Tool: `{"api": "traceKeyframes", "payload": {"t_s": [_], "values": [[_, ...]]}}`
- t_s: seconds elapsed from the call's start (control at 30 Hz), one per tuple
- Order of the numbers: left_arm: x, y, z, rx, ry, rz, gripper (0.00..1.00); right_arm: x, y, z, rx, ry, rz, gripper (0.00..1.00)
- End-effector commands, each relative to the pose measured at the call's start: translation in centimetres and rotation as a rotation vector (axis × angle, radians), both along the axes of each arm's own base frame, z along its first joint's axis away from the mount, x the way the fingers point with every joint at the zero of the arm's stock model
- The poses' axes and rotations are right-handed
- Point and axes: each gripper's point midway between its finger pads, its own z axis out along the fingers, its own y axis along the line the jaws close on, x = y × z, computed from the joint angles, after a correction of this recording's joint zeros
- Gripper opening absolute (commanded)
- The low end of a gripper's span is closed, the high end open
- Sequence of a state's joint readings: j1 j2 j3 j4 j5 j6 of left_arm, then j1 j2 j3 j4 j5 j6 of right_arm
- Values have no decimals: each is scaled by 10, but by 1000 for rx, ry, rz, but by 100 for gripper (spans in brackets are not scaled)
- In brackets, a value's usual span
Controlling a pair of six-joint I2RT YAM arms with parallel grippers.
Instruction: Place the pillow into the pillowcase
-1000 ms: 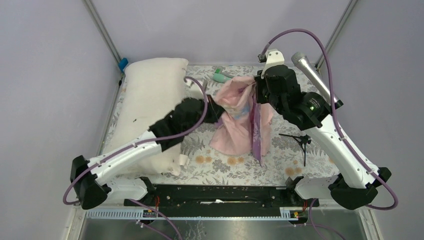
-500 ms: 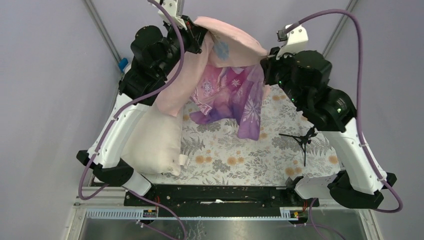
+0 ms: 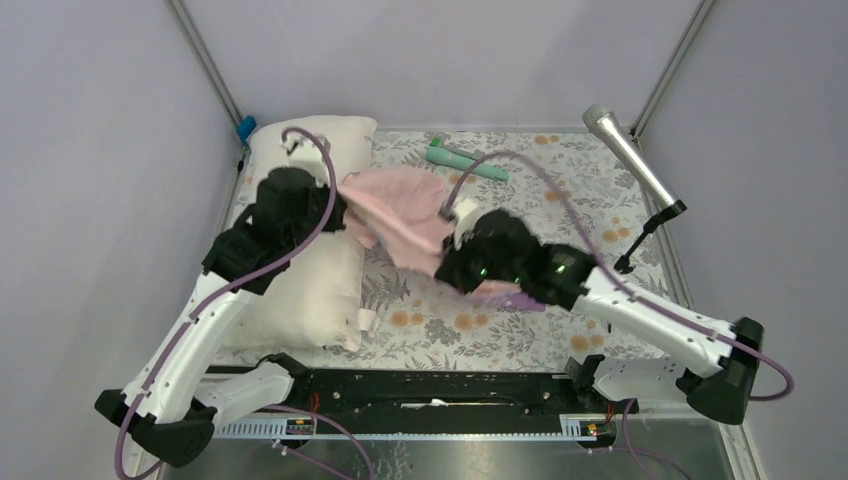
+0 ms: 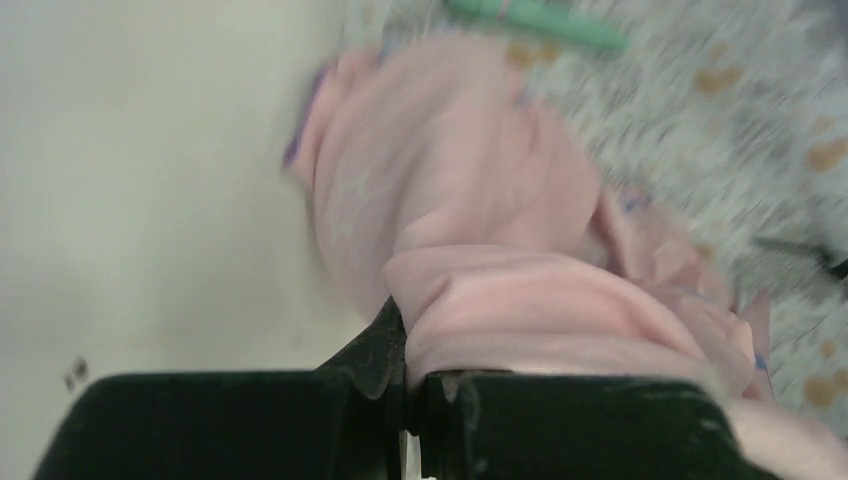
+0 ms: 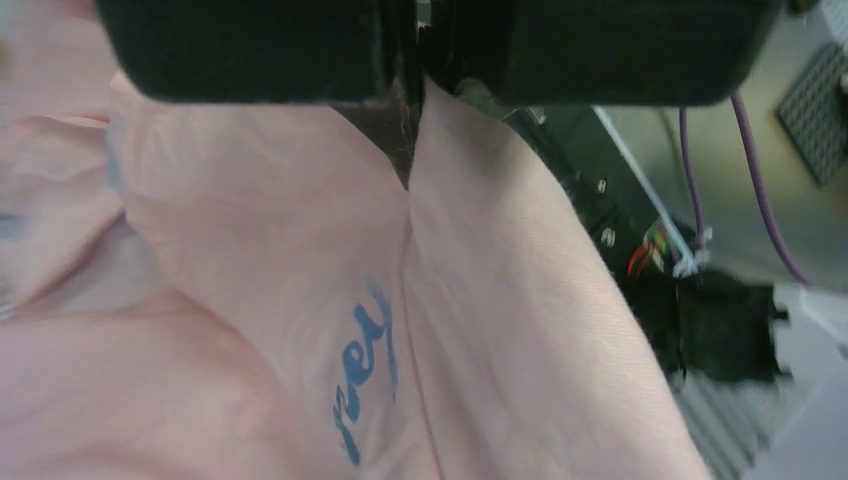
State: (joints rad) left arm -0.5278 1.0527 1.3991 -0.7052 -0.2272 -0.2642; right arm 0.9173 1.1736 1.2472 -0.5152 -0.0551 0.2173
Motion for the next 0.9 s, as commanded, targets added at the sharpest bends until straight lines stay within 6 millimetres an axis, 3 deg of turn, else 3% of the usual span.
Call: {"api": "traceKeyframes", "payload": {"t_s": [0.0,0.07,0.1,0.23,0.37,0.47,0.6,0.67,0.87], "values": [[-5,58,-58,-36,83,306,0,-79,20,-96,-25,299,118,0],[-10,59,-76,-70,111,327,0,-88,24,-115,0,355,116,5],[-12,55,-80,-94,114,313,0,-85,23,-117,3,351,93,16],[-15,26,-85,-156,130,158,0,-55,9,-93,-18,221,-47,63],[-24,-7,-86,-189,150,-43,0,-9,-24,-73,-91,65,-319,79],[-36,-24,-91,-231,189,-147,0,24,-52,-78,-143,16,-491,82],[-48,-25,-103,-254,234,-152,0,69,-83,-103,-173,22,-652,82],[-54,-25,-110,-258,264,-161,0,85,-81,-111,-178,-3,-669,82],[-73,-29,-130,-252,338,-180,0,109,-74,-163,-309,3,-692,80]]}}
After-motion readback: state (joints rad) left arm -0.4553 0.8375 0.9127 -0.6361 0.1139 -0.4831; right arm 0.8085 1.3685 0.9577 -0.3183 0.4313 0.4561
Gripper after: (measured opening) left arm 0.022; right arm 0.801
